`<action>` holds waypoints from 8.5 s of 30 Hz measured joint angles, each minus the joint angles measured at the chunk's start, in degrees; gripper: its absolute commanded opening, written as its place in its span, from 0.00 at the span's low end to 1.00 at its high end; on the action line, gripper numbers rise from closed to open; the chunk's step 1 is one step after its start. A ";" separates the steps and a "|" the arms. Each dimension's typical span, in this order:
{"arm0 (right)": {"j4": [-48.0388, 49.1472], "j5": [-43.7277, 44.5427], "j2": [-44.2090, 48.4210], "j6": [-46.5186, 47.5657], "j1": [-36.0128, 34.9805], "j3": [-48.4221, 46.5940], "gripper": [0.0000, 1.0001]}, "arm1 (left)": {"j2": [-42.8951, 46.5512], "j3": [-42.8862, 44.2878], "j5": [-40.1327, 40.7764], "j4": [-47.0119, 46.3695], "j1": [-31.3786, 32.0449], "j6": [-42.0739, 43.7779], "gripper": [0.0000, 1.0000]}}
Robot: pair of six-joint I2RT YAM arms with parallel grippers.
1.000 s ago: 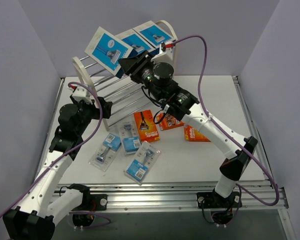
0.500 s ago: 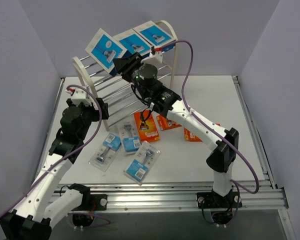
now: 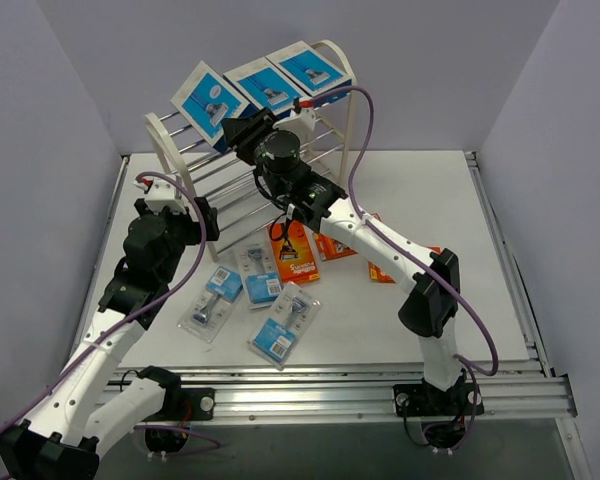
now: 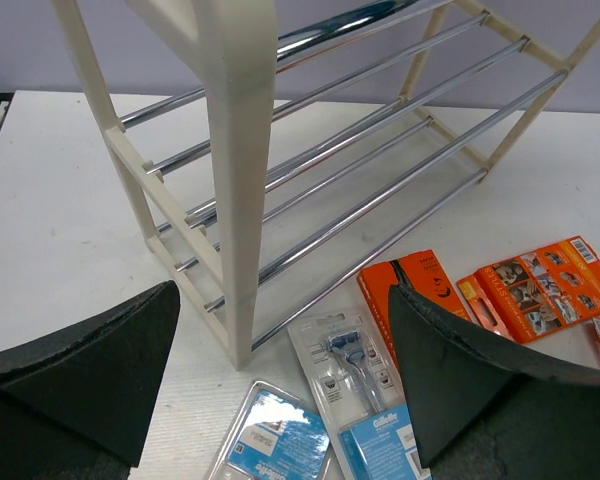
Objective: Place and organize the shaving razors onto the shelf
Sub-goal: Place the shaving razor onto shelf, then grab a shaving razor with the right arm
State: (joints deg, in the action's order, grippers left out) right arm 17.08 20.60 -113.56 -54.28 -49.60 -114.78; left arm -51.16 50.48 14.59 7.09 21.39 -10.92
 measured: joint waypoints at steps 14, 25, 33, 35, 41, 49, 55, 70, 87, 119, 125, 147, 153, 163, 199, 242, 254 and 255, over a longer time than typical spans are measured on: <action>0.20 0.81 -1.01 -1.75 0.00 -0.42 0.39 | 0.13 0.00 0.70 0.07 1.07 0.70 0.94; -3.43 1.18 -0.98 -3.21 0.48 -0.42 0.54 | 0.26 0.00 0.85 0.09 1.07 0.72 0.94; -6.12 -4.68 -0.98 -4.72 2.49 -1.66 0.63 | 0.26 0.00 0.85 0.44 0.98 0.72 0.94; -7.69 -6.12 -0.98 -4.66 2.91 -2.69 0.64 | 0.26 0.00 0.83 0.61 0.90 0.72 0.94; -10.86 -9.75 -0.96 -4.66 4.35 -4.42 0.70 | 0.39 0.02 0.74 1.09 -0.07 0.70 0.94; -14.40 -14.75 -0.90 -4.35 5.38 -6.05 0.72 | 0.52 0.02 -0.04 1.14 -1.18 0.66 0.94; -18.71 -18.12 -0.85 -4.17 6.03 -6.43 0.72 | 0.50 0.04 -0.70 1.20 -1.81 0.63 0.94; -21.20 -21.57 0.31 -3.17 6.51 -6.40 0.69 | 0.44 0.13 -1.99 1.38 -3.50 0.42 0.94; -20.72 -22.82 3.17 -2.84 7.04 -5.64 0.58 | -0.42 0.13 -3.32 1.84 -4.26 -0.44 0.94; -17.38 -26.45 1.07 -3.30 8.81 -4.81 0.68 | -1.49 0.24 -4.39 2.58 -5.70 -0.52 0.94; -17.51 -26.40 4.44 -2.45 8.83 0.22 0.72 | -0.90 0.24 -4.37 2.60 -5.92 -0.50 0.94; -16.31 -25.86 40.33 5.51 10.14 50.90 0.74 | 4.98 0.15 -2.58 2.19 -6.49 1.11 0.94; -19.06 -25.90 43.12 6.82 7.41 70.69 0.73 | 6.12 -0.04 -1.46 2.23 -6.36 1.16 0.94; -20.92 -15.63 54.18 5.70 6.75 78.77 0.67 | 9.16 -0.04 -1.05 2.19 -4.22 1.18 0.94; -9.55 -29.99 25.20 28.79 -1.18 65.75 0.50 | 10.80 0.13 -7.78 2.60 -4.15 0.37 0.94; -13.53 -43.82 40.00 97.61 -5.20 71.69 0.59 | 10.99 -0.63 -4.07 1.62 -3.72 1.14 0.94; -17.09 -49.59 26.45 108.63 -3.23 67.80 0.55 | 12.50 -0.63 -4.15 1.31 -3.69 1.14 0.94; -17.03 -49.68 25.66 108.93 -3.23 67.69 0.55 | 12.52 -0.63 -4.17 1.31 -3.69 1.14 0.94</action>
State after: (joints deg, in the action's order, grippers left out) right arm 0.05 -29.08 -87.90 54.65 -52.84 -47.09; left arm -38.63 49.84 10.41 8.40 17.69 -9.78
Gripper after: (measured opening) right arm 0.551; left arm 0.941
